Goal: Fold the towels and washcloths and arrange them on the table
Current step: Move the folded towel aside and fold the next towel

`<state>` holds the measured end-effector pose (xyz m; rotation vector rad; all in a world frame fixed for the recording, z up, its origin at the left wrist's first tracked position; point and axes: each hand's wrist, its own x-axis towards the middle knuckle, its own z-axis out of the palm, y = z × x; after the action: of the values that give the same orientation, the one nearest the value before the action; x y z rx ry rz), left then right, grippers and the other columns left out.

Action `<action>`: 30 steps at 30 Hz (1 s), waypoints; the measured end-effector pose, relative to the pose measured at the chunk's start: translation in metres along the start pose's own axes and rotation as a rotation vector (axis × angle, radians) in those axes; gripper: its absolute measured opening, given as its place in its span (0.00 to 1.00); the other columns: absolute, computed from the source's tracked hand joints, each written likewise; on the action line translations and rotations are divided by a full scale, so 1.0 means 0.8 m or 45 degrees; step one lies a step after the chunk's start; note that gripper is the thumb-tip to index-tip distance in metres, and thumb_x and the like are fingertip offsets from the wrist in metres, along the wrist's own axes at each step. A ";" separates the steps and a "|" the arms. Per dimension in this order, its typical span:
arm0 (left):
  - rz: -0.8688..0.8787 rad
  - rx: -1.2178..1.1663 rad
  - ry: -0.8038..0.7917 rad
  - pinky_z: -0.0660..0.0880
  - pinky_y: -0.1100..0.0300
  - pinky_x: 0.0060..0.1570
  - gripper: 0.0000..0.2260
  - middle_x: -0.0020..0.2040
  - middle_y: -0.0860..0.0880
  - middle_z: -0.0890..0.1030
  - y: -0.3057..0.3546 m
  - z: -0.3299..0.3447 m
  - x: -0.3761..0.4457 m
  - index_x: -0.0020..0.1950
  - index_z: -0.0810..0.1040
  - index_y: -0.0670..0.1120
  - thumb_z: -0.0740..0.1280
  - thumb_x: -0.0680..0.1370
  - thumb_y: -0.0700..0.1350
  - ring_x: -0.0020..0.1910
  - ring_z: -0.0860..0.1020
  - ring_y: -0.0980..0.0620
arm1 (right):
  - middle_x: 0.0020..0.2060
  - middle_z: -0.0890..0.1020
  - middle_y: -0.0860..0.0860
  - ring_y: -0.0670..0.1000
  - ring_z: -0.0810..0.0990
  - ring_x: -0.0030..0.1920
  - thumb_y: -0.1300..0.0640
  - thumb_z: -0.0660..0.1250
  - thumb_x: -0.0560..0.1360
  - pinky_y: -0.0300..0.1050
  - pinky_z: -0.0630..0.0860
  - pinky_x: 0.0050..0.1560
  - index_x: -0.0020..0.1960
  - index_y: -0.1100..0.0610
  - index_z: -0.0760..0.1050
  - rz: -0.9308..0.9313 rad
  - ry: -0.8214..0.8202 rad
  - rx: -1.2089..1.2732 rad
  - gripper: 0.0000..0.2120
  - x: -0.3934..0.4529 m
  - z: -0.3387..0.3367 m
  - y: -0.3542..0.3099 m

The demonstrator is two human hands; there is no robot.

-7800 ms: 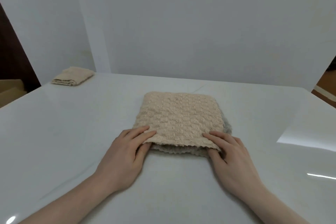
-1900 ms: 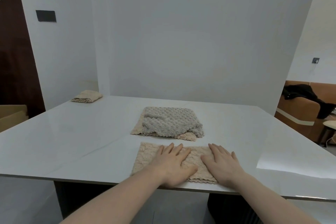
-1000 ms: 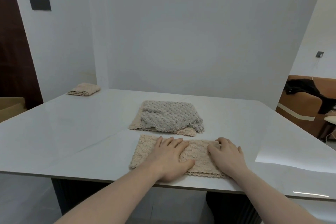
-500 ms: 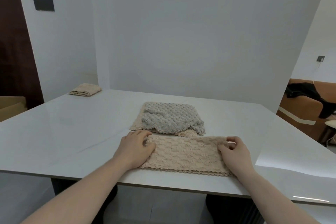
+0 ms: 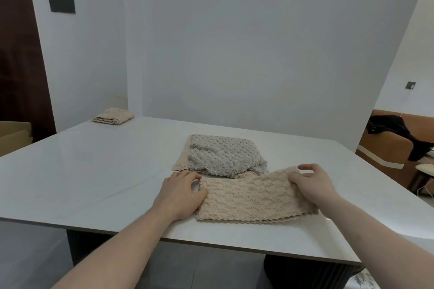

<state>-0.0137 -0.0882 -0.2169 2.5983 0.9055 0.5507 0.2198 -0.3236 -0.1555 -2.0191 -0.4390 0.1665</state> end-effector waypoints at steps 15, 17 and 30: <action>0.011 -0.026 0.016 0.65 0.52 0.71 0.22 0.70 0.56 0.74 -0.002 -0.002 -0.001 0.70 0.73 0.56 0.59 0.78 0.62 0.70 0.69 0.52 | 0.42 0.83 0.55 0.50 0.81 0.37 0.63 0.71 0.74 0.41 0.78 0.33 0.64 0.56 0.73 -0.016 -0.327 0.238 0.20 -0.033 0.041 -0.096; 0.008 -0.048 0.020 0.64 0.52 0.72 0.21 0.71 0.56 0.74 -0.003 -0.001 -0.001 0.70 0.73 0.56 0.60 0.79 0.60 0.71 0.68 0.52 | 0.38 0.81 0.54 0.49 0.79 0.33 0.65 0.71 0.74 0.40 0.79 0.32 0.64 0.57 0.73 -0.019 -0.364 0.285 0.20 -0.037 0.051 -0.102; -0.026 -0.238 0.053 0.68 0.53 0.69 0.17 0.67 0.58 0.77 -0.006 -0.004 0.001 0.67 0.75 0.58 0.62 0.78 0.55 0.67 0.72 0.55 | 0.53 0.81 0.54 0.54 0.86 0.40 0.64 0.74 0.73 0.50 0.86 0.44 0.62 0.55 0.72 -0.094 -0.573 0.253 0.21 -0.070 0.130 -0.099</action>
<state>-0.0165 -0.0836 -0.2160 2.4160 0.8489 0.6533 0.1183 -0.2256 -0.1392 -1.7611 -0.7464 0.6019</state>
